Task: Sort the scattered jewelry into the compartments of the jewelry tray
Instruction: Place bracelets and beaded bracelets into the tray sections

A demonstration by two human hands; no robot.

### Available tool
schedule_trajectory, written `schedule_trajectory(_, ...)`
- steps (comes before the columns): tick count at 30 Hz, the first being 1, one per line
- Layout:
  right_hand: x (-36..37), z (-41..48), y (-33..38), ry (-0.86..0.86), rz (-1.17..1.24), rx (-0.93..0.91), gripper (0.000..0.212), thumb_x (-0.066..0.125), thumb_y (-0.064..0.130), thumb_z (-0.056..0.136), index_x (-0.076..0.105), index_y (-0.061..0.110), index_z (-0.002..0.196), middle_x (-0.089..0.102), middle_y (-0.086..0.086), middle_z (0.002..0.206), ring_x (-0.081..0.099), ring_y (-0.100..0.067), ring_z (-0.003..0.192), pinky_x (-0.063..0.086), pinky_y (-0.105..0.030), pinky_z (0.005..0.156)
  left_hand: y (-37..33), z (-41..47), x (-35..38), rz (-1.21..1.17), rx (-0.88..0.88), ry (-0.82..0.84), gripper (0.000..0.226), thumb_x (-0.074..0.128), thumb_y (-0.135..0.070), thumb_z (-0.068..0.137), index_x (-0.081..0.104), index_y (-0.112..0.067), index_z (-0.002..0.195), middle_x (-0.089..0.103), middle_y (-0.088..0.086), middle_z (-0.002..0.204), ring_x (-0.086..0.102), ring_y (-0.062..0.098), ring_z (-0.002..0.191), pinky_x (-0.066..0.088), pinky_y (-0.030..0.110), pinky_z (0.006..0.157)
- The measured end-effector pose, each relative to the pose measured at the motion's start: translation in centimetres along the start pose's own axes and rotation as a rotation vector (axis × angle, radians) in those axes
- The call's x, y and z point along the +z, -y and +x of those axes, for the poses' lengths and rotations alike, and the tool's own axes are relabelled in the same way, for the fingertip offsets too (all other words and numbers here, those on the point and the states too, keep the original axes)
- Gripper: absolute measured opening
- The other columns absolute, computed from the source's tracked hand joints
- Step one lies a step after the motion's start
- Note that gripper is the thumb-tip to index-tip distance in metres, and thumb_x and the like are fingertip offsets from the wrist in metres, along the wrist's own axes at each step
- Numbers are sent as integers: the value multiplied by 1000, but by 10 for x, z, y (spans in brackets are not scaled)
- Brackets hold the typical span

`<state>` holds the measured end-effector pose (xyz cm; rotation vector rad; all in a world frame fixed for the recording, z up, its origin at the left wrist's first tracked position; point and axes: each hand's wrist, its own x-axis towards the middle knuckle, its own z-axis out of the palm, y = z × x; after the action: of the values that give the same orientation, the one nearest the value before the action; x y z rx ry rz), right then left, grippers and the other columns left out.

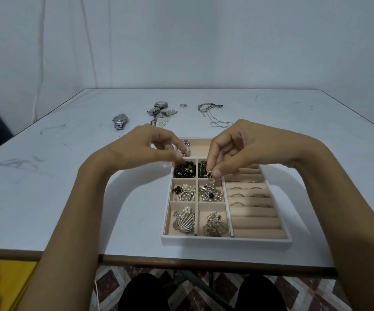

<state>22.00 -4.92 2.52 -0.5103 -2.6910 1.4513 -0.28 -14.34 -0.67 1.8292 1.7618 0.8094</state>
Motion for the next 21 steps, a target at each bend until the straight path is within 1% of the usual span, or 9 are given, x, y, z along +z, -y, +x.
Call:
schedule_trajectory(2, 0, 0, -1, 13, -16, 10, 12, 75, 5, 78, 71, 1, 89, 72, -17, 77, 55, -26, 65, 43, -26, 60, 13, 6, 1, 100, -21, -100, 22, 62, -26, 90, 68, -26, 112, 66, -3, 100, 59, 9, 96, 46, 20, 82)
schedule_trajectory(3, 0, 1, -1, 15, -26, 17, 12, 75, 5, 78, 71, 1, 88, 72, -14, 74, 55, -25, 63, 43, -24, 58, 18, 9, 3, 135, -42, -118, 28, 58, -24, 93, 63, -23, 120, 62, -2, 114, 56, 12, 109, 43, 24, 91)
schedule_trajectory(5, 1, 1, -1, 20, -49, 30, 11, 76, 5, 78, 72, 1, 87, 71, -7, 68, 54, -21, 60, 42, -22, 57, 26, 14, 11, 207, -100, -109, 39, 50, -24, 98, 49, -18, 136, 48, 0, 136, 46, 16, 125, 34, 24, 99)
schedule_trajectory(7, 3, 1, -1, 29, -68, 42, 11, 76, 5, 77, 73, 2, 87, 71, -3, 66, 55, -15, 58, 41, -21, 58, 33, 20, 19, 301, -144, -92, 46, 41, -26, 101, 36, -13, 145, 36, 3, 148, 35, 18, 135, 27, 27, 108)
schedule_trajectory(10, 3, 2, -1, 34, -96, 50, 10, 74, 2, 78, 72, -1, 87, 63, 10, 49, 51, 2, 44, 36, -6, 49, 39, 25, 29, 412, -189, -70, 50, 29, -28, 103, 24, -11, 149, 20, 4, 158, 13, 18, 147, 12, 34, 119)
schedule_trajectory(12, 3, 3, -1, 31, -112, 57, 9, 74, 1, 79, 71, -2, 87, 56, 14, 41, 48, 3, 38, 31, -3, 45, 41, 25, 34, 481, -219, -35, 51, 22, -29, 104, 17, -13, 152, 11, 3, 160, 4, 16, 148, 6, 35, 120)
schedule_trajectory(14, 4, 4, -1, 30, -122, 57, 8, 74, 1, 78, 72, -1, 86, 53, 15, 38, 47, 3, 36, 30, -2, 44, 42, 25, 38, 528, -234, -27, 51, 18, -29, 104, 11, -15, 153, 5, 1, 161, 2, 14, 148, 3, 34, 120)
schedule_trajectory(17, 8, 7, -3, 32, -135, 50, 8, 77, 3, 76, 74, 2, 84, 59, 11, 47, 48, 3, 40, 32, -3, 47, 43, 25, 41, 574, -227, -49, 51, 16, -29, 104, 10, -16, 153, 4, 0, 161, 2, 13, 148, 2, 33, 120)
schedule_trajectory(21, 9, 10, -6, 40, -133, 38, 9, 79, 4, 74, 74, 6, 81, 67, -6, 67, 53, 2, 48, 39, -8, 52, 44, 25, 42, 602, -227, -63, 51, 16, -30, 104, 10, -16, 153, 4, 0, 161, 2, 12, 148, 1, 32, 120)
